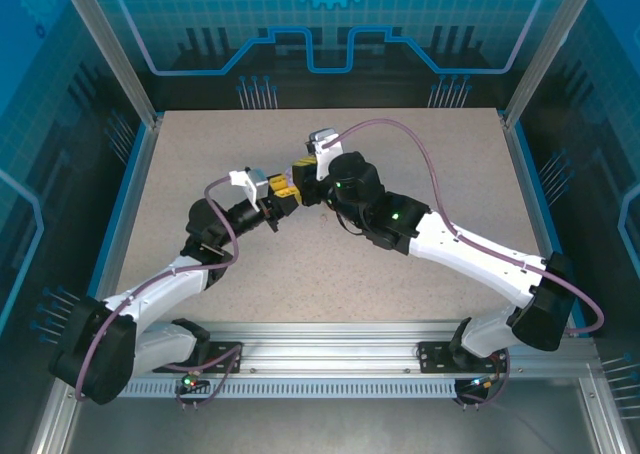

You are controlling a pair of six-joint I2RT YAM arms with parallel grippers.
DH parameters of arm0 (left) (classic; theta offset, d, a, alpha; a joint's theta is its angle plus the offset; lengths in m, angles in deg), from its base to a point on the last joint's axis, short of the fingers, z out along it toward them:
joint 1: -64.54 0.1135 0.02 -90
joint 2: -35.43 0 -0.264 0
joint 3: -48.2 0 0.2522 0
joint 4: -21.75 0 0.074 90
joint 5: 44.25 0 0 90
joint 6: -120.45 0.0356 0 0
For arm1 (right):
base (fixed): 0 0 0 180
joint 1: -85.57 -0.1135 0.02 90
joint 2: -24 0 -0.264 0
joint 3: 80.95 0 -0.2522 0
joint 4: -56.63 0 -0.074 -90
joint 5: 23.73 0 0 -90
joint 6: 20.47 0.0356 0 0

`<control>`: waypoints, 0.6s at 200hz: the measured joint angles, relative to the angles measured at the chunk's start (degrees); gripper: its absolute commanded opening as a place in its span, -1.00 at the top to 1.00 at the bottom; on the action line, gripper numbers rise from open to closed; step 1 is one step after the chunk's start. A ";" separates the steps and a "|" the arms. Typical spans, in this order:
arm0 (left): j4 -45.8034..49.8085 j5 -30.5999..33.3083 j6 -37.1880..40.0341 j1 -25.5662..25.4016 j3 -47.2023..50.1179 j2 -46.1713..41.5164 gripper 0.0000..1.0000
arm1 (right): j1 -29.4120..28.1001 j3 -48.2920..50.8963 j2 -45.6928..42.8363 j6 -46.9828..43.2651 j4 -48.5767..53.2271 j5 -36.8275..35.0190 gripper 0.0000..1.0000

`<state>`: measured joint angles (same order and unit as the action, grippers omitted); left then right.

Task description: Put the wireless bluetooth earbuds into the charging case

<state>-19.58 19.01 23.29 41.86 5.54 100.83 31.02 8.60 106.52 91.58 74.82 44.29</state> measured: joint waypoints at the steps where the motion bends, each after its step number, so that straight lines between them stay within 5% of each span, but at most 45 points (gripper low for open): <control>1: 0.00 0.02 0.00 0.00 0.00 0.00 1.00 | 0.00 0.02 0.00 0.00 0.00 0.00 0.71; 45: 2.12 -0.13 0.17 -0.02 0.00 -0.26 1.00 | 0.22 2.49 -0.52 1.07 -1.99 0.15 0.54; 120: 2.08 -0.17 0.31 -0.22 -0.02 -0.57 1.00 | 0.22 1.66 -0.96 1.95 -0.98 1.49 -0.04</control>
<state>-17.50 18.84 23.60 41.65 5.52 100.26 31.24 10.26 105.55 93.52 73.83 45.78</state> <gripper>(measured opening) 0.223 0.456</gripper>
